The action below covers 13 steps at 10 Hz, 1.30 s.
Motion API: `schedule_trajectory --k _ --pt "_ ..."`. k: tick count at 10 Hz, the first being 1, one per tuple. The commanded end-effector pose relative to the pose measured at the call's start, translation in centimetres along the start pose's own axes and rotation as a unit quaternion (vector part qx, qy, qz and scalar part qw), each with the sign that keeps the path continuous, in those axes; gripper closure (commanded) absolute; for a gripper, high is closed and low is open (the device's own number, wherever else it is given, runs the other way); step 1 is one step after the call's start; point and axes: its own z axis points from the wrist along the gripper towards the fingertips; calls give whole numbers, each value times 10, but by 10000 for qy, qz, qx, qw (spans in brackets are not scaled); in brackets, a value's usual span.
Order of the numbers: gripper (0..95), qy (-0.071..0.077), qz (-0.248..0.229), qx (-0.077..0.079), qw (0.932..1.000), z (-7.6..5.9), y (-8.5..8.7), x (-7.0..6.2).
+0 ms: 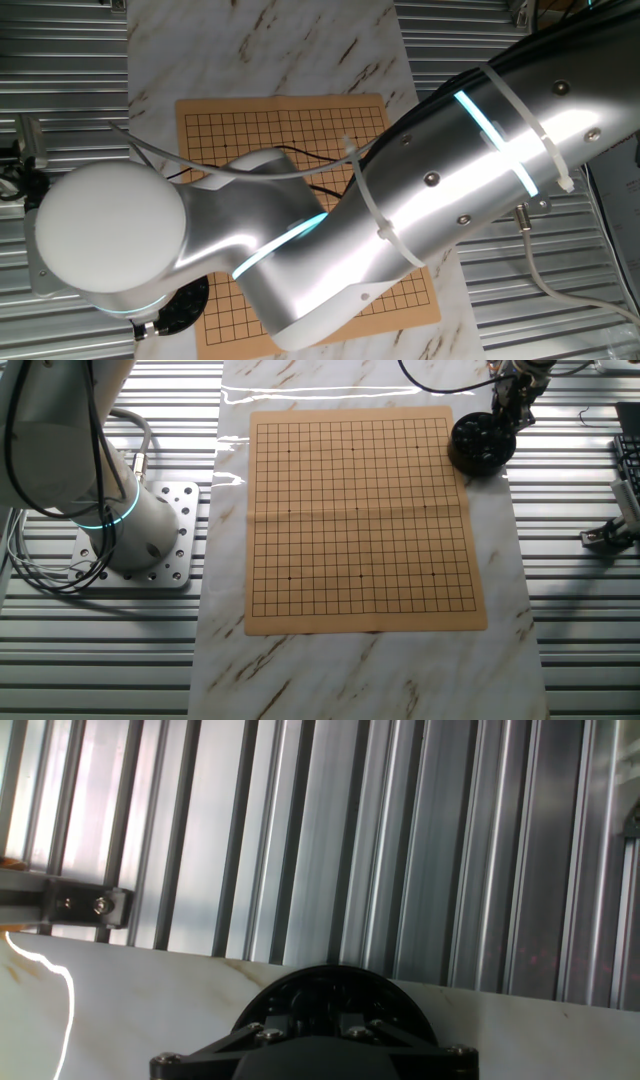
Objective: Play the first move as black on the 3-4 point in the upper right corner of the Go board
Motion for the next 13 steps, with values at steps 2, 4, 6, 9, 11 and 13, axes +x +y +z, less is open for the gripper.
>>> schedule_trajectory --k 2,4,6,9,11,13 --pt "760 -2 20 -11 10000 1 0 1" --pt "760 -16 26 -21 10000 2 0 2" --pt "760 -26 20 -23 10000 4 0 3" --pt "760 -38 13 -34 10000 5 0 3" --pt "760 -39 10 -36 10000 5 0 3" --pt "760 -47 2 -36 10000 6 0 3"
